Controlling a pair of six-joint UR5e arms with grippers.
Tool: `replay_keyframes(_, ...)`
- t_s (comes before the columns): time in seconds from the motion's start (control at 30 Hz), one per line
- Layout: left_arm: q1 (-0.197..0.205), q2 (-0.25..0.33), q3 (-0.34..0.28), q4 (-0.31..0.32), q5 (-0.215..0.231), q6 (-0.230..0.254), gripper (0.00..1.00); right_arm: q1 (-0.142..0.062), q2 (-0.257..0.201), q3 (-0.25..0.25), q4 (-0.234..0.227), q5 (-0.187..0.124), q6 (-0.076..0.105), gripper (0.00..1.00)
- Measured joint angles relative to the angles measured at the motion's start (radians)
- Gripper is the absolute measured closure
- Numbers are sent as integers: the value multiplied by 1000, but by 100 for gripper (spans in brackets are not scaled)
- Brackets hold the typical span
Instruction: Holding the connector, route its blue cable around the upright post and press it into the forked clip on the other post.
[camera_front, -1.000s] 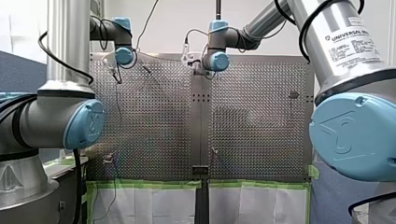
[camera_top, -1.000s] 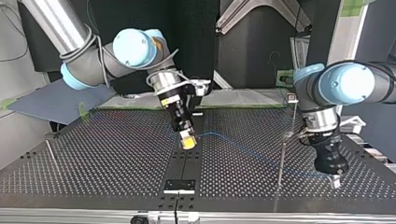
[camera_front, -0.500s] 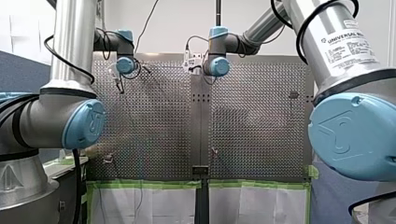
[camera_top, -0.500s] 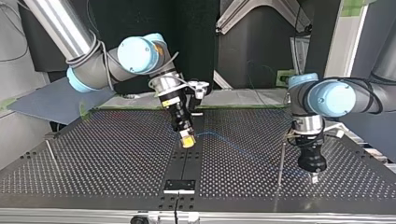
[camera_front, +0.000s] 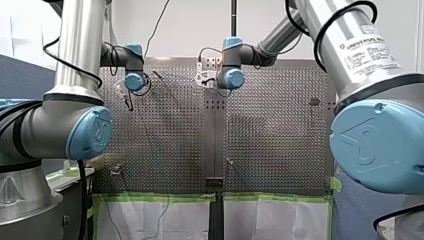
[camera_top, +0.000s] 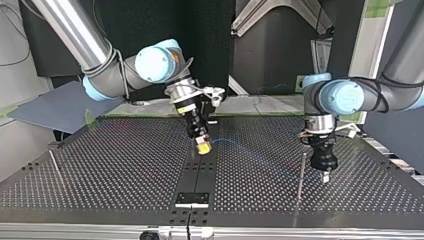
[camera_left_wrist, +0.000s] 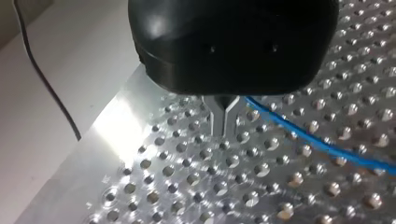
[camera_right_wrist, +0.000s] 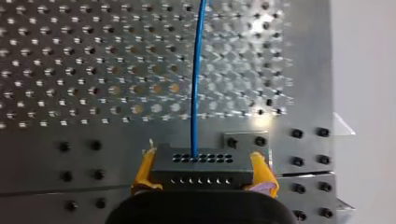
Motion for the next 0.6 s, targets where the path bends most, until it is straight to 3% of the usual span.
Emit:
replay_keyframes(0.3, -4, 0, -37, 15, 4, 17, 100, 5, 13, 0, 8, 2, -2, 100)
replay_keyframes(0.37, -4, 0, -51, 11, -6, 33, 56, 5, 13, 1, 12, 2, -3, 100)
replay_keyframes(0.4, -4, 0, -56, 10, -11, 40, 56, 5, 14, 1, 16, 3, -3, 100)
replay_keyframes(0.47, -4, 0, -64, 10, -19, 59, 20, 5, 16, 1, 21, 3, -4, 100)
replay_keyframes(0.5, -5, 0, -66, 9, -20, 68, 20, 5, 16, 1, 24, 3, -5, 100)
replay_keyframes(0.53, -5, 0, -69, 8, -21, 78, 0, 5, 16, 2, 26, 3, -6, 100)
replay_keyframes(0.6, -6, 0, -71, 7, -23, 92, 0, 5, 17, 2, 31, 3, -7, 100)
